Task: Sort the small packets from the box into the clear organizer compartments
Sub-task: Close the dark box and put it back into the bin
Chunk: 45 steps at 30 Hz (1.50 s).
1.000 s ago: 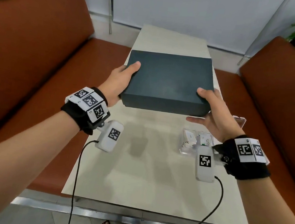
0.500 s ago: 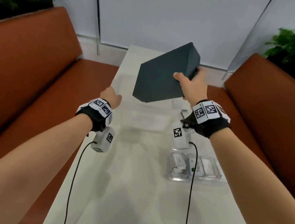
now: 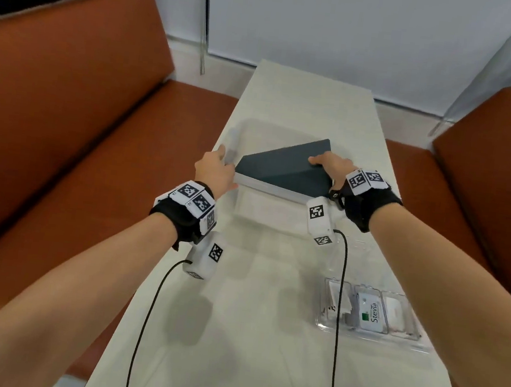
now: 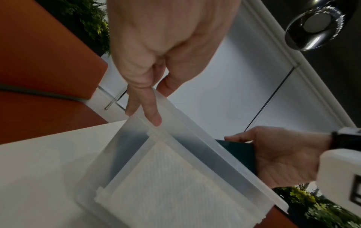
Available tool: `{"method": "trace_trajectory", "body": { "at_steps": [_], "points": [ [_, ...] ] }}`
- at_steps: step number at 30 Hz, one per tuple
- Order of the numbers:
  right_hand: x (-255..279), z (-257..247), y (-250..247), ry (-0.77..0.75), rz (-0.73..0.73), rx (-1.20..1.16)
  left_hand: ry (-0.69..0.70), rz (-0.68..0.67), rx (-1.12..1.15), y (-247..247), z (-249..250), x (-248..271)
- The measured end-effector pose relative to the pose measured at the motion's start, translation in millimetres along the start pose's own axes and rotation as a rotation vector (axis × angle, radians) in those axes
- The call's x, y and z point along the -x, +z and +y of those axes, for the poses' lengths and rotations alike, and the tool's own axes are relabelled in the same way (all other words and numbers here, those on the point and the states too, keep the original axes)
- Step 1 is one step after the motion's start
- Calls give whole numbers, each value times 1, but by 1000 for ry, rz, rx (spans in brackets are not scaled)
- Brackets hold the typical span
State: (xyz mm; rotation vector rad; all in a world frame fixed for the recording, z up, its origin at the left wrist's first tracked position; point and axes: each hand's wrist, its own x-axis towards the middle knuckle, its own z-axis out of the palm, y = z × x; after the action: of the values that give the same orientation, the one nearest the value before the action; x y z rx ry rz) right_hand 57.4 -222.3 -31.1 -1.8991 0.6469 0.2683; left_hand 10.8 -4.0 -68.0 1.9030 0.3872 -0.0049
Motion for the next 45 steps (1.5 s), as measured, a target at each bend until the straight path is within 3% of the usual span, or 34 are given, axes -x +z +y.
{"method": "trace_trajectory", "body": {
  "at_steps": [3,9,17,20,22,26,29,32,36,41,45],
  "points": [
    [-14,5,-2,9,-141,170,8,-5,-4,-2,-2,-2],
    [-5,-2,-6,-126,-170,617,1,-13,-10,-1,-4,-3],
    [-6,14,-3,-114,-150,706,-3,-2,-29,-5,-5,2],
    [-6,8,-7,-194,-115,872,24,6,-128,-6,-2,5],
    [-9,2,-18,-193,-130,814,57,38,-208,-4,2,8],
    [-12,-9,-60,-174,-186,491,280,183,-380,12,17,27],
    [-11,-10,-109,-211,-148,402,537,65,-398,44,31,51],
    [-19,9,-163,-251,-104,414,657,-100,-539,86,44,73],
    [-39,55,-215,-299,-100,588,557,-190,-729,136,57,83],
    [-75,102,-247,-299,-166,799,477,-163,-980,169,60,80],
    [-99,134,-254,-257,-248,827,498,-93,-947,185,49,78]
  ]
}}
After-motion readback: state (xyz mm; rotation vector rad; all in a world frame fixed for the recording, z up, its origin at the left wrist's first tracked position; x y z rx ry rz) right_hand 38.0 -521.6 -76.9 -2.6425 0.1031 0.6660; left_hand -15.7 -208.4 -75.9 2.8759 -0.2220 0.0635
